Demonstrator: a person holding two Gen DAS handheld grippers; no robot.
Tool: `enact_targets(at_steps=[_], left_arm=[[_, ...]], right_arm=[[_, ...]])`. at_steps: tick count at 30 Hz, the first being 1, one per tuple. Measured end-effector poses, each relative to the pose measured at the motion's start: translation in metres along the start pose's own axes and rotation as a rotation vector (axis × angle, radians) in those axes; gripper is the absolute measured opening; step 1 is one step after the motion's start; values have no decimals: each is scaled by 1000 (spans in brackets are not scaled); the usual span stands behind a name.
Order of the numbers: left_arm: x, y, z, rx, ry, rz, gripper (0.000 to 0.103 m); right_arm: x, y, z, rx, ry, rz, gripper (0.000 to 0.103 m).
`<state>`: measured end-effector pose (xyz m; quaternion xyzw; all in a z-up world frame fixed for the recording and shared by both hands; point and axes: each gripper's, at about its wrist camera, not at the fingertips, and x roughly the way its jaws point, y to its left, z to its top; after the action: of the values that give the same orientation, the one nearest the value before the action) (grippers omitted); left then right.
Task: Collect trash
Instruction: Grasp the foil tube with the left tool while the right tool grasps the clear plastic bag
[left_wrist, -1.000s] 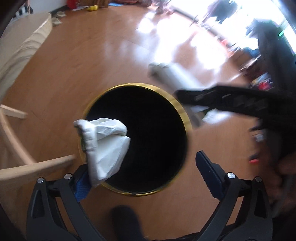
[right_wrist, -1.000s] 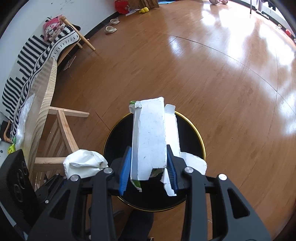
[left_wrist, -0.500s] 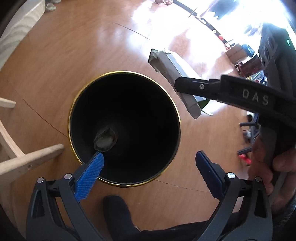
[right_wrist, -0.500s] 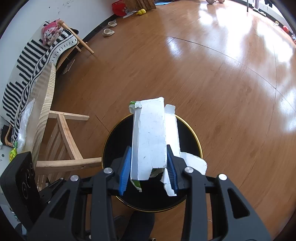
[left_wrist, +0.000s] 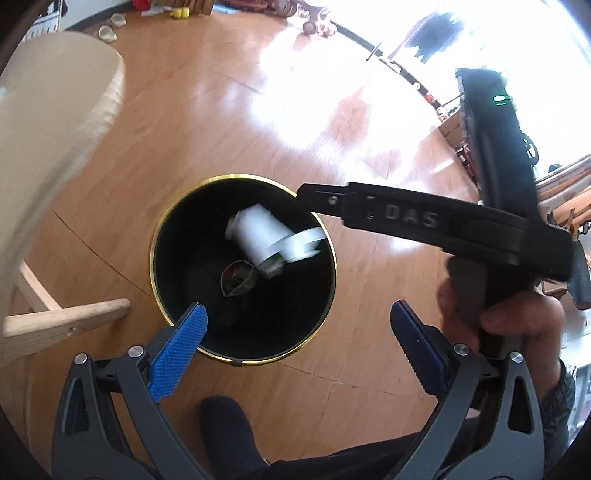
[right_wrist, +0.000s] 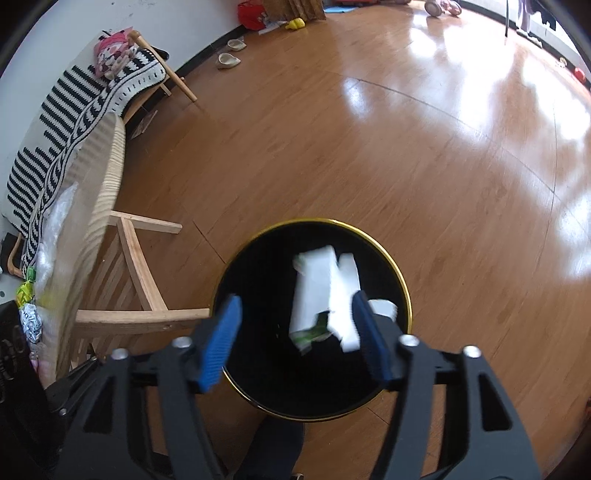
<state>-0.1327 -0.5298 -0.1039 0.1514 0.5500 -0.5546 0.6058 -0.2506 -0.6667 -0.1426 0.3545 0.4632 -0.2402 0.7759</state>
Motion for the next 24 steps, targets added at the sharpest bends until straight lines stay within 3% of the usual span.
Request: enact_targets(at_steps=[4, 8, 11, 15, 19, 24], left_arm=[[-51, 6, -8, 14, -93, 33, 97], [-124, 30, -38, 18, -225, 100, 97], [-176, 54, -62, 3, -327, 188, 97], [-238, 101, -100, -6, -425, 373, 97], [-276, 150, -145, -11, -455, 549, 97], [-302, 201, -184, -26, -398, 637, 97]], right_arm=[[-16, 28, 2, -38, -43, 6, 65], [-39, 78, 5, -94, -116, 47, 73], [-51, 131, 3, -154, -158, 103, 76], [-55, 209, -3, -254, -186, 171, 80], [-44, 283, -12, -361, -151, 209, 80], [-26, 345, -21, -438, -112, 183, 80]])
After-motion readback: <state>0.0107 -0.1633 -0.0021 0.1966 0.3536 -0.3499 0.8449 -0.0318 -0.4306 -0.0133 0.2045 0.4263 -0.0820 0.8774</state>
